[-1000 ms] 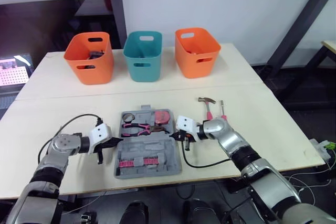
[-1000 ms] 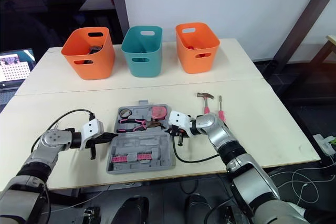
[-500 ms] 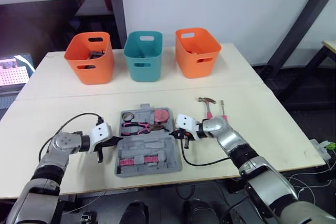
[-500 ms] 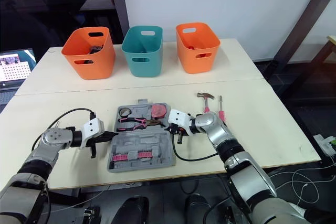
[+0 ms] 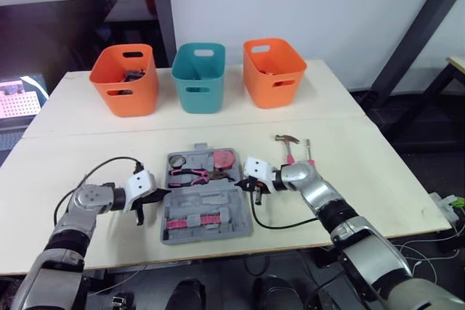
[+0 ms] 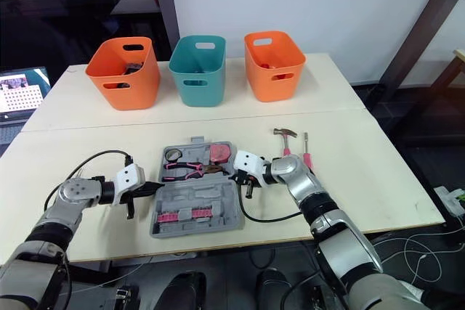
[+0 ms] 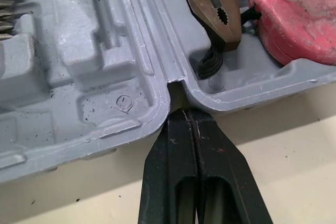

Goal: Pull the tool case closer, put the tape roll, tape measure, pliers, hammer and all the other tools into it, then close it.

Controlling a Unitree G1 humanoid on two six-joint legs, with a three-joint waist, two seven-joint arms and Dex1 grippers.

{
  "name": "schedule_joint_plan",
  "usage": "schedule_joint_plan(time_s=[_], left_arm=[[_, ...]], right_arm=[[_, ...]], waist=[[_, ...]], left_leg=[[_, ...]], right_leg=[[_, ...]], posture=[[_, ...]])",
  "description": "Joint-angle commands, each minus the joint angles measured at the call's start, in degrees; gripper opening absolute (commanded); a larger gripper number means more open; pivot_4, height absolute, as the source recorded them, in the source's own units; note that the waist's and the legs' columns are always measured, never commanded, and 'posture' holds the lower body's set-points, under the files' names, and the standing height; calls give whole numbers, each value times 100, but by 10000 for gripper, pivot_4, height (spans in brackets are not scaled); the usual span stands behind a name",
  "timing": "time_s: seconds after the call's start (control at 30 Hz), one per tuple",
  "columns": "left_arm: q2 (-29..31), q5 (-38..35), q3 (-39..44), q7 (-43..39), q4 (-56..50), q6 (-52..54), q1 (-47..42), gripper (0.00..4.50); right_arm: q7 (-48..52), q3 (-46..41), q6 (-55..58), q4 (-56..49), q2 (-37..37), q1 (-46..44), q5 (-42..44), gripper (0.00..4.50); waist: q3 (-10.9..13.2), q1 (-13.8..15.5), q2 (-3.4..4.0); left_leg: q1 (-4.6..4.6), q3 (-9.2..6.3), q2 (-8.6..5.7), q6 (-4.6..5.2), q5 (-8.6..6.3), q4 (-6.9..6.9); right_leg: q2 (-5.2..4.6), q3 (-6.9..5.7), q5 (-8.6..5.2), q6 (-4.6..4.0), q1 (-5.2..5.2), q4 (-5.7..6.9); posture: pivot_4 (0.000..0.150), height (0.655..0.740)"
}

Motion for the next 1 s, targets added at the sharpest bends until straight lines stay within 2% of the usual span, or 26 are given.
schedule_joint_plan(time_s=[0.03, 0.43, 0.63, 0.8, 0.87, 0.9, 1.0], left_arm=[[-181, -108, -97, -75, -325, -25, -26, 474], [-212, -99, -64, -64, -360, 73, -131, 474], [71, -81, 159, 228, -241, 124, -163, 474], [357, -286, 429, 359, -153, 204, -129, 474], [414, -480, 586, 298, -226, 278, -39, 6287], [445, -568, 661, 290, -311, 325, 26, 8040], [546, -865, 897, 232, -685, 559, 294, 23139]], right_arm=[[61, -13, -46, -128, 84, -103, 24, 0], [65, -68, -21, -324, -63, 54, 4, 0], [-50, -252, 29, -718, -392, 414, 56, 0], [41, -591, 394, -1443, -746, 889, 396, 0], [102, -781, 603, -1887, -894, 1112, 617, 6484], [137, -902, 754, -2160, -968, 1229, 758, 8126], [236, -1198, 1268, -3053, -1227, 1607, 1142, 23602]], waist=[[0, 0, 0], [0, 8, 0], [0, 4, 0], [0, -3, 0], [0, -6, 0], [1, -7, 1], [1, -14, 1]], left_leg=[[0, 0, 0, 0, 0, 0], [0, 0, -1, 0, 0, 1], [-2, -1, -1, 0, 0, -1], [-3, -1, 0, 0, 0, -2], [-3, 0, 0, 0, 0, -3], [-3, 0, 0, 0, 0, -3], [-3, 0, 1, 0, 0, -6]], right_leg=[[0, 0, 0, 0, 0, 0], [0, 1, 0, 1, 2, -1], [0, 1, -1, 2, 1, -4], [0, 1, -2, 4, 0, -5], [-1, 1, -3, 3, -1, -6], [0, 1, -3, 3, 0, -6], [-1, 1, -3, 2, -2, -8]], posture=[[1500, 7400], [1500, 7400], [1500, 7400], [1500, 7400], [1500, 7400], [1500, 7400], [1500, 7400]])
